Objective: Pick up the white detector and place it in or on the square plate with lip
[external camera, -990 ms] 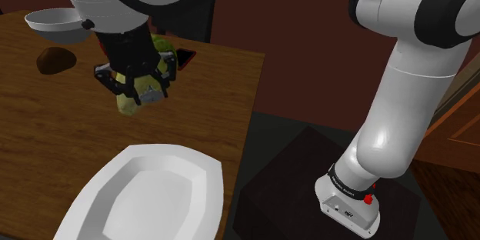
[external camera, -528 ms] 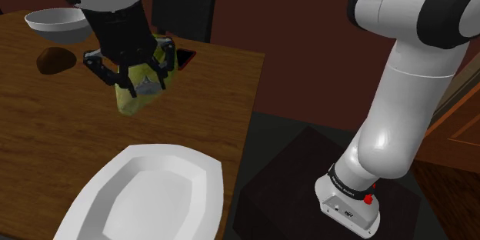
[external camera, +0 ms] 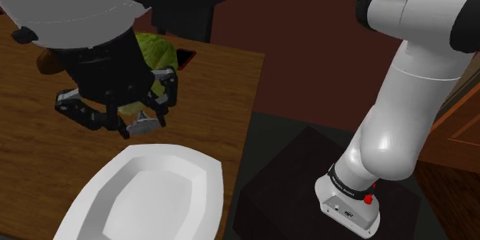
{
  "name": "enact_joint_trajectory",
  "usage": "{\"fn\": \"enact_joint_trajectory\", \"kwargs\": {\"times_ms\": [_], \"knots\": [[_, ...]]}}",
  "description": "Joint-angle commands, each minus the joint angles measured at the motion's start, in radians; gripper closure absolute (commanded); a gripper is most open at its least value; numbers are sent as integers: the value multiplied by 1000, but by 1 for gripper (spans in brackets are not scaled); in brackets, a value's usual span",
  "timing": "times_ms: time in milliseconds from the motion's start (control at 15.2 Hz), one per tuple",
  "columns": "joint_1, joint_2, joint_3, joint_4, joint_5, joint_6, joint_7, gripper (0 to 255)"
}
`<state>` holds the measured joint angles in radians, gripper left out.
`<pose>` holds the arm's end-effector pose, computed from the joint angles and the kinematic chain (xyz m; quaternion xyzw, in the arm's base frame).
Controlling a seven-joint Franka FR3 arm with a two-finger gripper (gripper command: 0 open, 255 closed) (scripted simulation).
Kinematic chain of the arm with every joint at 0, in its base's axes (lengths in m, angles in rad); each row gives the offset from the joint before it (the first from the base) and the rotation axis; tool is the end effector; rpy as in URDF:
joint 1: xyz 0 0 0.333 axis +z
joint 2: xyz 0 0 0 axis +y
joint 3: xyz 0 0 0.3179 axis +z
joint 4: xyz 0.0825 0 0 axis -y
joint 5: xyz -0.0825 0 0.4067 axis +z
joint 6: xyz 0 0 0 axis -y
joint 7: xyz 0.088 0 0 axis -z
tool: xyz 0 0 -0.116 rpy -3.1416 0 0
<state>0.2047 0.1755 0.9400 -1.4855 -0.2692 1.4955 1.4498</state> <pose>0.3149 0.5155 0.5888 0.9846 -0.1556 0.0486 0.0625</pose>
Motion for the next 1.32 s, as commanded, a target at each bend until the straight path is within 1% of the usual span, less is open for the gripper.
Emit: {"fn": "enact_joint_trajectory", "kwargs": {"times_ms": [0,330,396,792,1254], "knots": [[31,5,15,8,-1,-13,46,255],[131,43,53,37,-23,-42,176,255],[132,44,53,38,-23,-42,177,255],[104,18,52,-67,-3,49,175,255],[87,7,49,-174,4,148,182,255]]}}
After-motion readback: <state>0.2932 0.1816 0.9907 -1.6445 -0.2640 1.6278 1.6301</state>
